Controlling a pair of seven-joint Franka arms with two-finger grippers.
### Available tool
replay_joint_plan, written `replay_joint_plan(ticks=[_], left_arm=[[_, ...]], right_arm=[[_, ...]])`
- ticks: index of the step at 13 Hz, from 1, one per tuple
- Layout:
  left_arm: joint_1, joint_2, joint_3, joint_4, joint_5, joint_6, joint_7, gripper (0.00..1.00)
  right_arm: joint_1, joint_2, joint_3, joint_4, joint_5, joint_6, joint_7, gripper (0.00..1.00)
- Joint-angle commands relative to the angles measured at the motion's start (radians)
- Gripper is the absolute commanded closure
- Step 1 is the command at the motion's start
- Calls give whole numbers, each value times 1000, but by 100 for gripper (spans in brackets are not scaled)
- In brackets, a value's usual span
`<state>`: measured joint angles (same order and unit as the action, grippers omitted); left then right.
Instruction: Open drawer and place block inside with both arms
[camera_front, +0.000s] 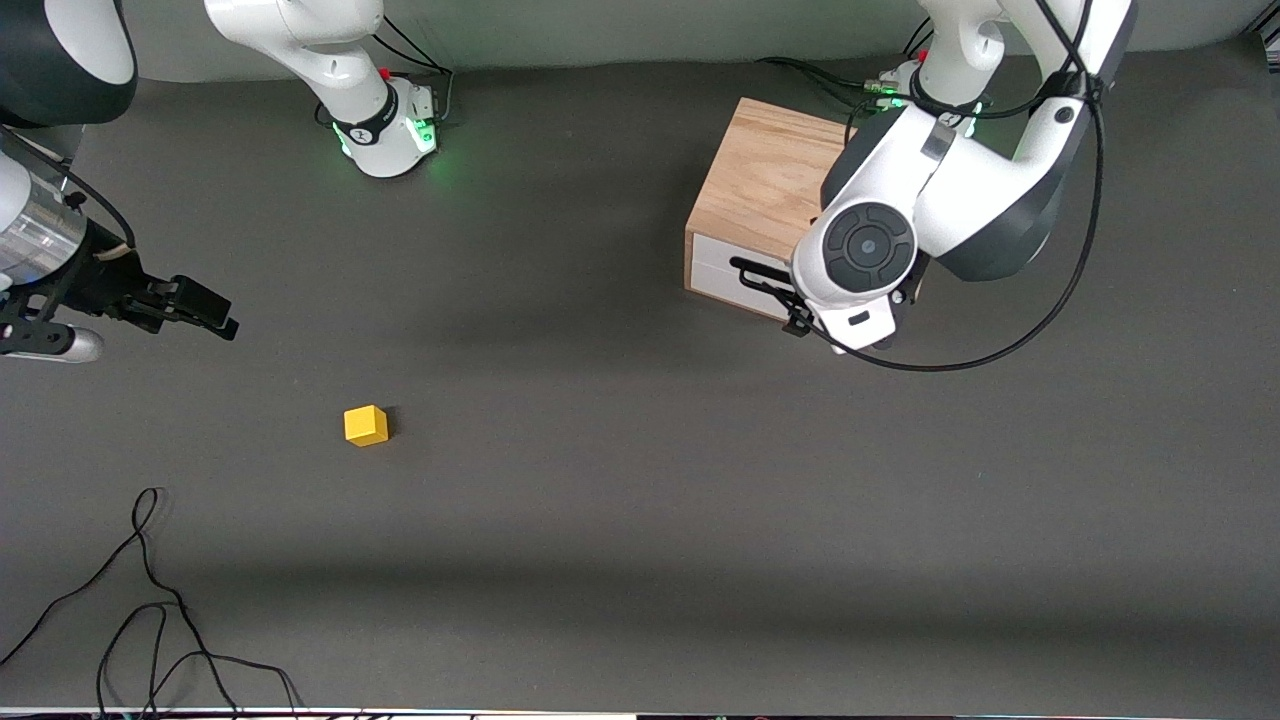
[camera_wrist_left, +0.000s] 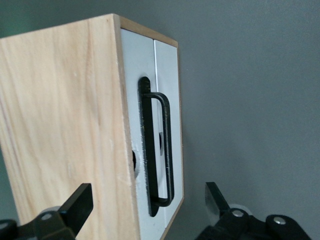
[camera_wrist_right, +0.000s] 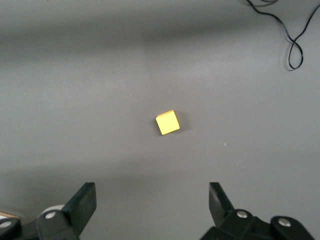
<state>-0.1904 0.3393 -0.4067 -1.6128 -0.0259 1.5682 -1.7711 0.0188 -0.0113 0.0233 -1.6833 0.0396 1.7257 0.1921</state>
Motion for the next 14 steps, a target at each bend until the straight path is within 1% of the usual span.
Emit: replay_joint_plan(ticks=[1, 6, 7, 9, 10, 13, 14], left_arm=[[-15, 30, 8, 14, 0, 30, -42, 0], [-47, 104, 11, 8, 30, 46, -54, 0], [-50, 118, 11, 8, 46, 52, -60, 0], [-60, 139, 11, -10, 69, 81, -93, 0], [-60, 141, 11, -19, 70, 91, -93, 0], [-58, 147, 12, -35, 83, 110, -93, 0], [-58, 150, 12, -41, 84, 119, -93, 0]], right_arm=[[1, -21, -5, 8, 6, -14, -7, 0], [-5, -18, -8, 16, -6, -38, -2, 0], [-8, -7, -9, 37, -6, -50, -11, 0], [-11, 39, -9, 124, -7, -150, -10, 0], [-11, 57, -9, 145, -17, -162, -10, 0], [-4, 83, -8, 154, -24, -163, 7, 0], [-10, 83, -8, 155, -18, -161, 45, 0]])
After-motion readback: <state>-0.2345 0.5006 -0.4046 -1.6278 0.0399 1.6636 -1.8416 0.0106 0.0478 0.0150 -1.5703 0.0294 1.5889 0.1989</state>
